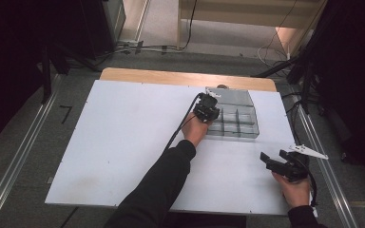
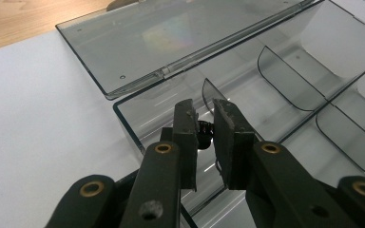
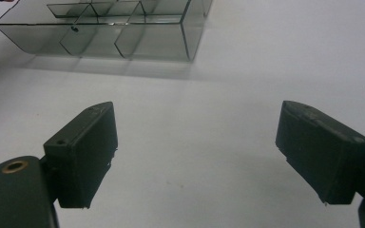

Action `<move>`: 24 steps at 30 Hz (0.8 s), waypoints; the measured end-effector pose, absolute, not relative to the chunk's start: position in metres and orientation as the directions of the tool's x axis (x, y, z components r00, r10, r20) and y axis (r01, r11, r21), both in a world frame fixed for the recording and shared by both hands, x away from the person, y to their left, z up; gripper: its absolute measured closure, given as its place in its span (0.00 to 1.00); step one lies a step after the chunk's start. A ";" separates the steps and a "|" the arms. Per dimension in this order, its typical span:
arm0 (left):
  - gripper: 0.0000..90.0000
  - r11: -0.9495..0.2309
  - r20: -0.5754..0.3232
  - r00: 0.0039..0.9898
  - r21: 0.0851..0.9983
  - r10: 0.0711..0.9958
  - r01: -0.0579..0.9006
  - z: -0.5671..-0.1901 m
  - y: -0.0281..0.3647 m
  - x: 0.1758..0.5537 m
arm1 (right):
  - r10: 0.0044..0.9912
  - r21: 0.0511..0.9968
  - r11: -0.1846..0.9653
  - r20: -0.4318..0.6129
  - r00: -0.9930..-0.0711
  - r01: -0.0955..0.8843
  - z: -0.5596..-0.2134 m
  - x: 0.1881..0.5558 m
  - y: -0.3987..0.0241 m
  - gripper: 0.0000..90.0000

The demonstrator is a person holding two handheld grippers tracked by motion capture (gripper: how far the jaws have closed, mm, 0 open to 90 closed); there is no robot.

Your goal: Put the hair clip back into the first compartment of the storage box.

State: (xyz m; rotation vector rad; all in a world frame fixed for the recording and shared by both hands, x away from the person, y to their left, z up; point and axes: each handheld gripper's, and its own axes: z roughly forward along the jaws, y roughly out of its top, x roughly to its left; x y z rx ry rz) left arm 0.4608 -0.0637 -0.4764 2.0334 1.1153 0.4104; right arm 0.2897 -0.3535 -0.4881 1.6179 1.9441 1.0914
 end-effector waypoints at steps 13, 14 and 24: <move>0.83 -0.330 -0.078 0.574 0.753 0.815 0.570 -0.474 -0.064 0.458 | 0.948 0.761 0.036 0.179 -0.263 0.647 -0.488 0.290 -0.353 0.13; 0.83 -0.333 -0.075 0.577 0.752 0.813 0.568 -0.472 -0.064 0.457 | 0.948 0.761 0.037 0.179 -0.264 0.648 -0.489 0.290 -0.353 0.13; 0.72 -0.302 -0.095 0.568 0.770 0.818 0.563 -0.463 -0.052 0.447 | 0.949 0.761 0.036 0.177 -0.262 0.647 -0.489 0.290 -0.354 0.14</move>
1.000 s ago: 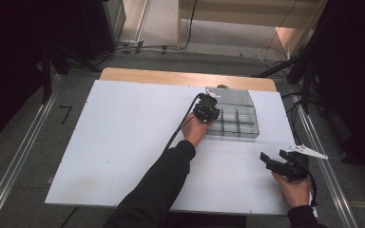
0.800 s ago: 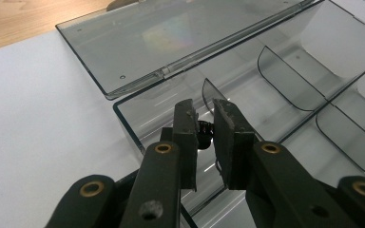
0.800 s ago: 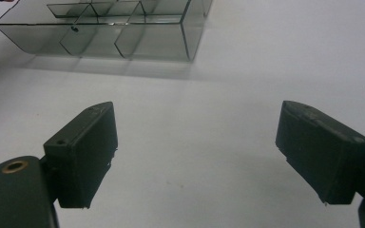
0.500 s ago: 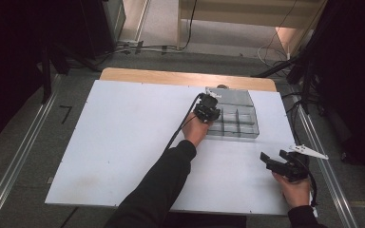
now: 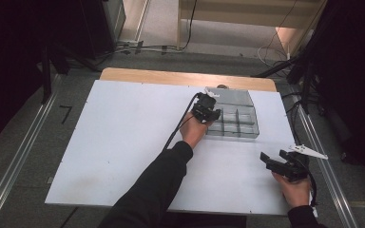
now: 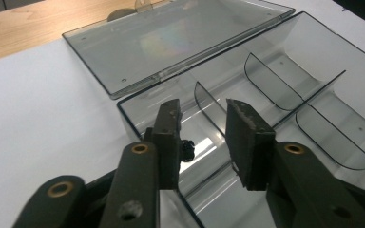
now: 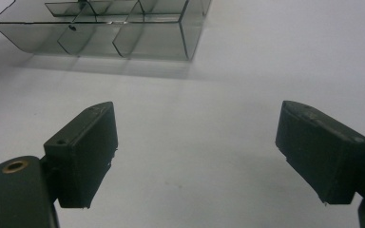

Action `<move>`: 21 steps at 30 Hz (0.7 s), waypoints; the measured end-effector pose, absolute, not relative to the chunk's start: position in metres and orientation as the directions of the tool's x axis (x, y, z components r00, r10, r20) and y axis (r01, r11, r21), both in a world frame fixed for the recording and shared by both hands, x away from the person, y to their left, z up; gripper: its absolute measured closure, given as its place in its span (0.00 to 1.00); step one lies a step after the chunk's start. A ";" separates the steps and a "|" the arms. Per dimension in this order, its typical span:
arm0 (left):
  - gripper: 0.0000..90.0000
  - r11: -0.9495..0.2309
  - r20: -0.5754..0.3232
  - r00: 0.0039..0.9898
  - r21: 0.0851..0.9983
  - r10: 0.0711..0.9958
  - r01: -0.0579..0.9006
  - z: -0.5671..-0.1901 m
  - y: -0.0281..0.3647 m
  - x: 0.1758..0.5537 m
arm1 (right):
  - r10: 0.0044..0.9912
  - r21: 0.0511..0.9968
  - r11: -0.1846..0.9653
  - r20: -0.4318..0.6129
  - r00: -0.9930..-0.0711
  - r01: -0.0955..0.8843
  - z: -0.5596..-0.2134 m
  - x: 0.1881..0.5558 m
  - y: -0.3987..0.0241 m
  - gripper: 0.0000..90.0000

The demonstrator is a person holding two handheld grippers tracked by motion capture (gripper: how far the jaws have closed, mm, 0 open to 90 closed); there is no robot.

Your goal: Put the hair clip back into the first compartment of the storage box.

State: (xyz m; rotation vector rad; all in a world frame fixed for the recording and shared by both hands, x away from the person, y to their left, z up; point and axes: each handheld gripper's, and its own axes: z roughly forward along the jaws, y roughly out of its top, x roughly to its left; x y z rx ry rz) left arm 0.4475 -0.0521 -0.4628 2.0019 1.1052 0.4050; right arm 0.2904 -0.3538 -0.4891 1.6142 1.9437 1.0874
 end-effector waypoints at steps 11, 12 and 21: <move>0.55 -0.237 -0.135 0.531 0.785 0.836 0.572 -0.458 -0.025 0.433 | 0.951 0.760 0.040 0.170 -0.258 0.649 -0.489 0.291 -0.352 0.13; 0.54 -0.231 -0.141 0.529 0.786 0.837 0.574 -0.458 -0.023 0.432 | 0.951 0.760 0.042 0.169 -0.260 0.649 -0.489 0.291 -0.351 0.13; 0.48 -0.199 -0.169 0.516 0.788 0.840 0.583 -0.461 -0.002 0.417 | 0.951 0.757 0.046 0.167 -0.261 0.652 -0.489 0.292 -0.350 0.13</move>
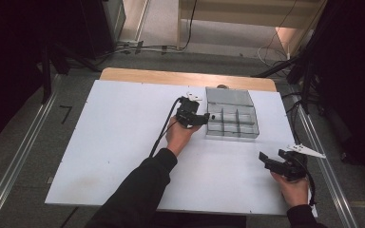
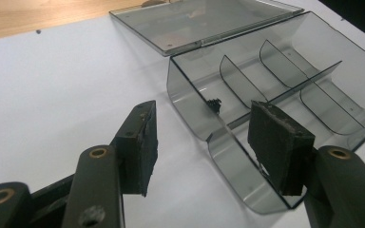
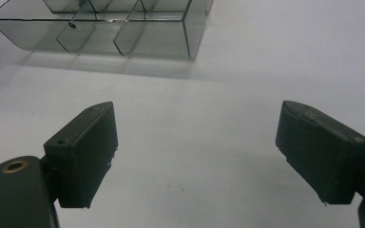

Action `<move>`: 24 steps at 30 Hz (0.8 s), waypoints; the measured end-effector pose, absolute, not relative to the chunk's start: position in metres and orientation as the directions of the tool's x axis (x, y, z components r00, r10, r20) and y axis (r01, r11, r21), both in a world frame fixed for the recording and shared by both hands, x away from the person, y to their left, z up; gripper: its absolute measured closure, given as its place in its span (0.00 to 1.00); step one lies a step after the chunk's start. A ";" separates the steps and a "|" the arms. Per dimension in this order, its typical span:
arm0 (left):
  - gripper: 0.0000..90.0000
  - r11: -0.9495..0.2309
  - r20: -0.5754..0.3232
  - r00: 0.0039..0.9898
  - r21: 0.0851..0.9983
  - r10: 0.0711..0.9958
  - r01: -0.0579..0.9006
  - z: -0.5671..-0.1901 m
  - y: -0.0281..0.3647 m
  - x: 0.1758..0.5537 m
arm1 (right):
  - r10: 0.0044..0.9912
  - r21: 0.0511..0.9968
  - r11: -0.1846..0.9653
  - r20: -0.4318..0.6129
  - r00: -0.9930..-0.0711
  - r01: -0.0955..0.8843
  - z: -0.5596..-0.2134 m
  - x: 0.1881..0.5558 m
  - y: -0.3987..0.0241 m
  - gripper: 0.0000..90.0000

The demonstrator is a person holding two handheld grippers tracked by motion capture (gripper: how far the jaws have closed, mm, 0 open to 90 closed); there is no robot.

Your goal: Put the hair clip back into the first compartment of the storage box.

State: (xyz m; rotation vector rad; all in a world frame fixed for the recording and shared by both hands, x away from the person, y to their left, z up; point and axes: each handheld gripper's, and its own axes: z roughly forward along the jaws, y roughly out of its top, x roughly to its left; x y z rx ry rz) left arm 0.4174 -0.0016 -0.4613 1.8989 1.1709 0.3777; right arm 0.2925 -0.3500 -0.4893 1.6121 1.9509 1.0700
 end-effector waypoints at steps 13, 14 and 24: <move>0.41 -0.170 -0.183 0.487 0.787 0.854 0.593 -0.467 0.036 0.402 | 0.953 0.754 0.045 0.164 -0.255 0.655 -0.489 0.293 -0.349 0.13; 0.40 -0.170 -0.181 0.484 0.786 0.856 0.594 -0.467 0.038 0.401 | 0.953 0.755 0.047 0.162 -0.255 0.654 -0.489 0.293 -0.349 0.13; 0.39 -0.157 -0.186 0.480 0.794 0.857 0.588 -0.468 0.055 0.391 | 0.954 0.755 0.045 0.162 -0.253 0.654 -0.489 0.292 -0.349 0.13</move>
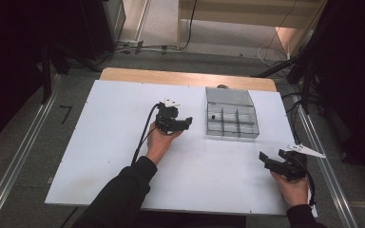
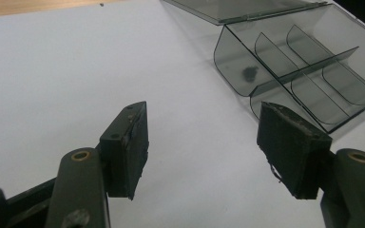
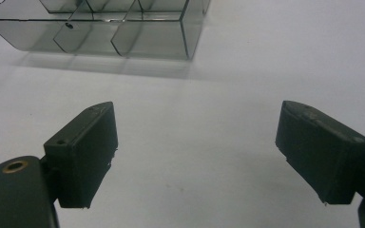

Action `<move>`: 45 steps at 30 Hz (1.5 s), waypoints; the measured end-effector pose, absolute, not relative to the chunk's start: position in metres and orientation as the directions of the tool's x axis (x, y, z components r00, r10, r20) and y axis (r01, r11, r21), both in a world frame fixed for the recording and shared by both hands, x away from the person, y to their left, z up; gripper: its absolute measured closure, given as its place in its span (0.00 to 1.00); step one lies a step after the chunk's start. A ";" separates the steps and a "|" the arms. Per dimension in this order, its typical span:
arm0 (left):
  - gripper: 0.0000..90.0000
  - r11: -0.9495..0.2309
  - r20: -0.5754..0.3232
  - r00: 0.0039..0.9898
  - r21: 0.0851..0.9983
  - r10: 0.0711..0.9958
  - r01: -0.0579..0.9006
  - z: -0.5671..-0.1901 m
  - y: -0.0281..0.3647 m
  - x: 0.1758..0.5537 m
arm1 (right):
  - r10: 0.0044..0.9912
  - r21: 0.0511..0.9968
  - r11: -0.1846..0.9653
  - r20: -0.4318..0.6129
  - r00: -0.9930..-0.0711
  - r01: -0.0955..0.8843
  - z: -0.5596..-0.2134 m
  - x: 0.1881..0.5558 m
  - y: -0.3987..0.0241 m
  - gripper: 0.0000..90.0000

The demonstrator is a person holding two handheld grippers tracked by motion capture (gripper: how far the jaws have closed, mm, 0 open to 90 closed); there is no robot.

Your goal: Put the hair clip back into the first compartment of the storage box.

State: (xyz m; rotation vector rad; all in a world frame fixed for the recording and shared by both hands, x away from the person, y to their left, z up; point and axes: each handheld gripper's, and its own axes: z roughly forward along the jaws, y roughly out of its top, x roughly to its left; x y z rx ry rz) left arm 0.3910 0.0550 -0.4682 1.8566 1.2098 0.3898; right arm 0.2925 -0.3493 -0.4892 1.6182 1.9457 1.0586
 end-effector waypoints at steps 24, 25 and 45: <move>0.26 -0.134 -0.182 0.453 0.803 0.873 0.581 -0.469 0.095 0.364 | 0.956 0.752 0.052 0.154 -0.252 0.657 -0.490 0.293 -0.347 0.13; 0.26 -0.131 -0.184 0.452 0.804 0.873 0.580 -0.469 0.096 0.363 | 0.955 0.752 0.052 0.155 -0.253 0.658 -0.490 0.294 -0.347 0.13; 0.25 -0.091 -0.201 0.429 0.817 0.881 0.570 -0.466 0.125 0.343 | 0.957 0.754 0.048 0.154 -0.247 0.656 -0.489 0.293 -0.348 0.13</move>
